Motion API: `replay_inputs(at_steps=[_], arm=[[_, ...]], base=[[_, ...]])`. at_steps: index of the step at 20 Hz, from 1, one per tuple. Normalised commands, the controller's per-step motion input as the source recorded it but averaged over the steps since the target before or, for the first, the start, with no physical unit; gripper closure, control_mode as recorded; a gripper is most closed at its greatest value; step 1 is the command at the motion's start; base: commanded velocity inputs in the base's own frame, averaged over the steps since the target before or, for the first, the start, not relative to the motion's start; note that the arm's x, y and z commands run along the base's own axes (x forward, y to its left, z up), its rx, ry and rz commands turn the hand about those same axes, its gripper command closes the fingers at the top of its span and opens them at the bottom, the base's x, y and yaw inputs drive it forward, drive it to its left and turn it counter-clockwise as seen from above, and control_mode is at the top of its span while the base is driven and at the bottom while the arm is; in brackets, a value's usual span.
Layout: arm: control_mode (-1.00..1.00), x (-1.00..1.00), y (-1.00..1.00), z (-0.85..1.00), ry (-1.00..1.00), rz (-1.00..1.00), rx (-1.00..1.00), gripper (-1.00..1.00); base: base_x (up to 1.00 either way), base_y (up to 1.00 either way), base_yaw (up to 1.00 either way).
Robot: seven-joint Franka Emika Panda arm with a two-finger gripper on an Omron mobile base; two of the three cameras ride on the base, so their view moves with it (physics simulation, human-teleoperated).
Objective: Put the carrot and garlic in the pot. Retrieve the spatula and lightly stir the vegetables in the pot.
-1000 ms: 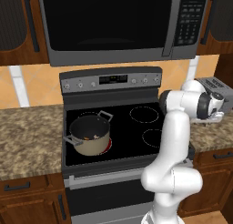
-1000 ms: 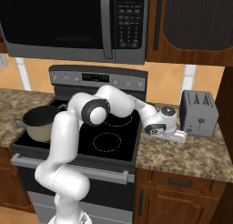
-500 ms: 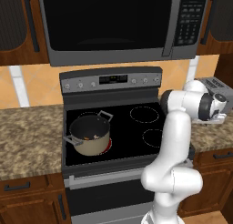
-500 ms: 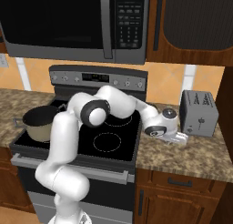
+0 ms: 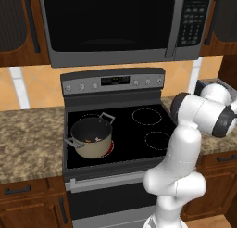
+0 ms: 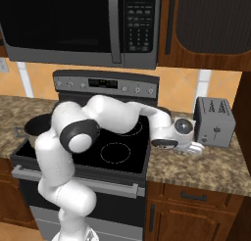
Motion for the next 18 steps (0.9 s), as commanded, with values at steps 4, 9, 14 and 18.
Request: replay_inputs(at_steps=[4, 9, 14, 18], arm=[[-1.00, -0.80, 0.73, 0.76, -0.08, 0.32, -0.31, 1.00], [-1.00, -0.60, 0.77, 0.58, -0.02, 0.43, -0.40, 1.00], [-1.00, -0.51, 0.64, 0.67, -0.11, 0.44, -0.44, 1.00], [-1.00, -0.49, 0.35, 0.80, -0.27, 0.43, -0.49, 1.00]], base=[[0.00, 0.00, 0.00], [0.00, 0.00, 0.00], [0.00, 0.00, 0.00], [0.00, 0.00, 0.00]])
